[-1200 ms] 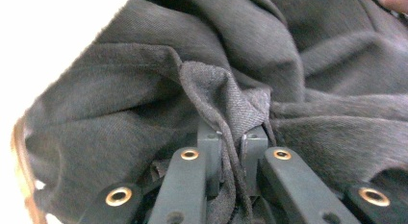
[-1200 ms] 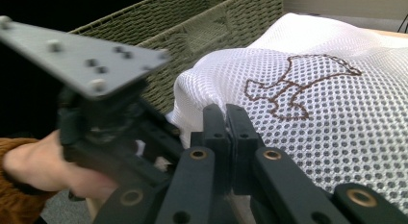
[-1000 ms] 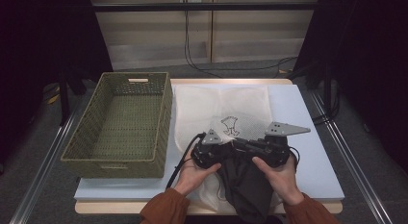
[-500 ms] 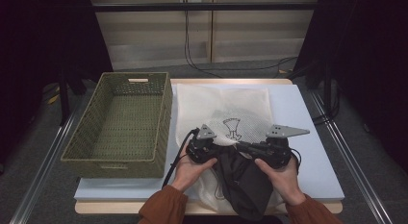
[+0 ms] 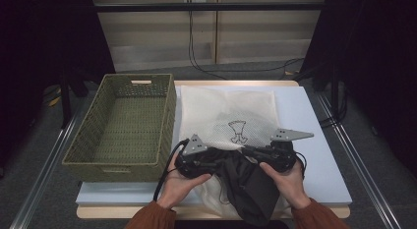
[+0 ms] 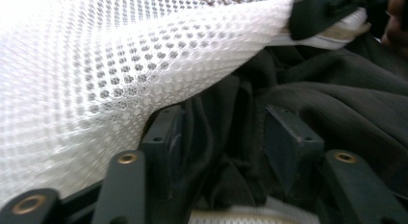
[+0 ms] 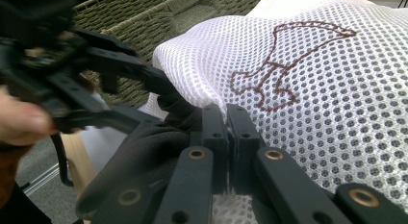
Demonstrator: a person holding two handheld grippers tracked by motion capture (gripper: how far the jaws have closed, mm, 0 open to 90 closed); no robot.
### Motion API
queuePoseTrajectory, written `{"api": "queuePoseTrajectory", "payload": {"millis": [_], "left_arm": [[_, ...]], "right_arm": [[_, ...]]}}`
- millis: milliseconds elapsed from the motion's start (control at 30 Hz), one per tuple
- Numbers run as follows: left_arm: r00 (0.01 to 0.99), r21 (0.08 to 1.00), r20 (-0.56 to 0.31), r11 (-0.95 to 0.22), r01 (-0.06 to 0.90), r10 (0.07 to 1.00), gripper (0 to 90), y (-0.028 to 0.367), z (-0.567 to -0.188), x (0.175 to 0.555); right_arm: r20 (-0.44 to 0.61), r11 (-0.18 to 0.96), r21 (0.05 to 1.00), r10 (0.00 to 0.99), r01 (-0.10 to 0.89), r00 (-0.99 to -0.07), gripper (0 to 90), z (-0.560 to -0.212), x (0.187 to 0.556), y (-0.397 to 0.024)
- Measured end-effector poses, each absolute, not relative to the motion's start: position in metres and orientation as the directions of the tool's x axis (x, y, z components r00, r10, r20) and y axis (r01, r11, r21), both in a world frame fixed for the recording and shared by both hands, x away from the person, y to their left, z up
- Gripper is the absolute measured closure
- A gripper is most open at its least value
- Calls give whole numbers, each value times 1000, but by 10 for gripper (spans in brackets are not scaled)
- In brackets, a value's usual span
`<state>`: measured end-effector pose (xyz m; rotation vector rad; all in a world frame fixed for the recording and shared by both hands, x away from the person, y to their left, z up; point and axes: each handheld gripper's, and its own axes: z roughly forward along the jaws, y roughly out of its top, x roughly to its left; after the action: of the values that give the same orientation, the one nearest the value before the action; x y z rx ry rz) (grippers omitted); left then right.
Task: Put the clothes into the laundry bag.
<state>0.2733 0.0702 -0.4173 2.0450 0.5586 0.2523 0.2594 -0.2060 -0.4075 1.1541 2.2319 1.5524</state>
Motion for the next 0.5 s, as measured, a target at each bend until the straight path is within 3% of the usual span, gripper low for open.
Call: {"api": "queuePoseTrajectory", "payload": {"millis": [333,500], "left_arm": [[919,880,-93,-400,256,383,399,73,-409,244],[924,862,-134,-419,286,357,305,52,-420,239]], "right_arm": [[266,151,859,686,490,-678,881,-409,260,-205],[264,154,859,683,488,-681,880,-409,261,-205]]}}
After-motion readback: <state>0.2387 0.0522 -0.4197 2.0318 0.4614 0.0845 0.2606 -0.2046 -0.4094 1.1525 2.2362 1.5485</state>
